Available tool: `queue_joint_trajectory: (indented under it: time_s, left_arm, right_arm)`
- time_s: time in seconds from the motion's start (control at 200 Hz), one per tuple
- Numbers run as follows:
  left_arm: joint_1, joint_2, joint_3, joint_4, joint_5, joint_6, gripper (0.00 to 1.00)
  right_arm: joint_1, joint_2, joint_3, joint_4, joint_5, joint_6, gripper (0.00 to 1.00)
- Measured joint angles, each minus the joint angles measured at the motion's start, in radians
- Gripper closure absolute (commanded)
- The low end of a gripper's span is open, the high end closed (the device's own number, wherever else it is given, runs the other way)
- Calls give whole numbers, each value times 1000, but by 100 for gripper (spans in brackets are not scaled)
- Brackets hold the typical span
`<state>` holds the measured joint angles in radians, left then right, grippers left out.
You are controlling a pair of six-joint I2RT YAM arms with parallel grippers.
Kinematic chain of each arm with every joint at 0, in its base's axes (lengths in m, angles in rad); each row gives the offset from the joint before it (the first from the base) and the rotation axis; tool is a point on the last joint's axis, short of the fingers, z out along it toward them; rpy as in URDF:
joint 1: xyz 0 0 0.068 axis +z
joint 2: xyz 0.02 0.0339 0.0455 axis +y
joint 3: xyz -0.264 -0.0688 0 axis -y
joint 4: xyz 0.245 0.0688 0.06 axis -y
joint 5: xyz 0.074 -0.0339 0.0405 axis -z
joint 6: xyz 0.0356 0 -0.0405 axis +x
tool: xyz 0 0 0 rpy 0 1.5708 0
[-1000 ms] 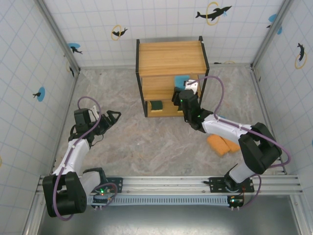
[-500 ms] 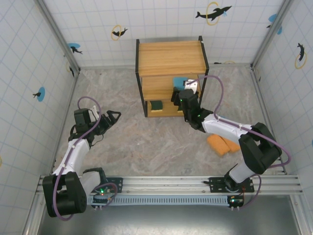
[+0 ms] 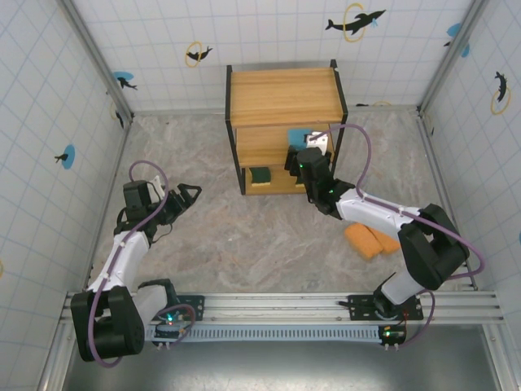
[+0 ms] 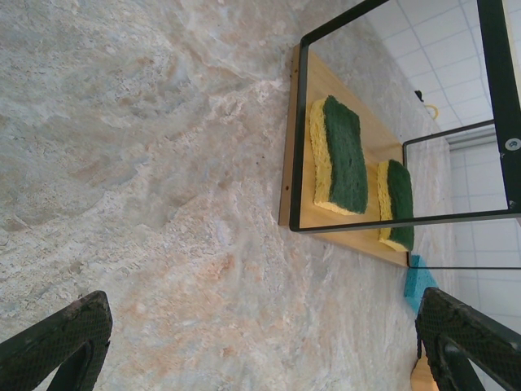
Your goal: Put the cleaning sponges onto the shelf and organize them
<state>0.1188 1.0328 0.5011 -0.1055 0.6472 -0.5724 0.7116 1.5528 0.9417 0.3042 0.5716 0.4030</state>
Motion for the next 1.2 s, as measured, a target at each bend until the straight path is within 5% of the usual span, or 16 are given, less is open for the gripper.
queue_joint_trajectory:
  time_s: [1.201]
  left_arm:
    - [0, -6, 0, -2, 0, 0, 2]
  right_arm:
    - [16, -145, 0, -100, 4, -61, 16]
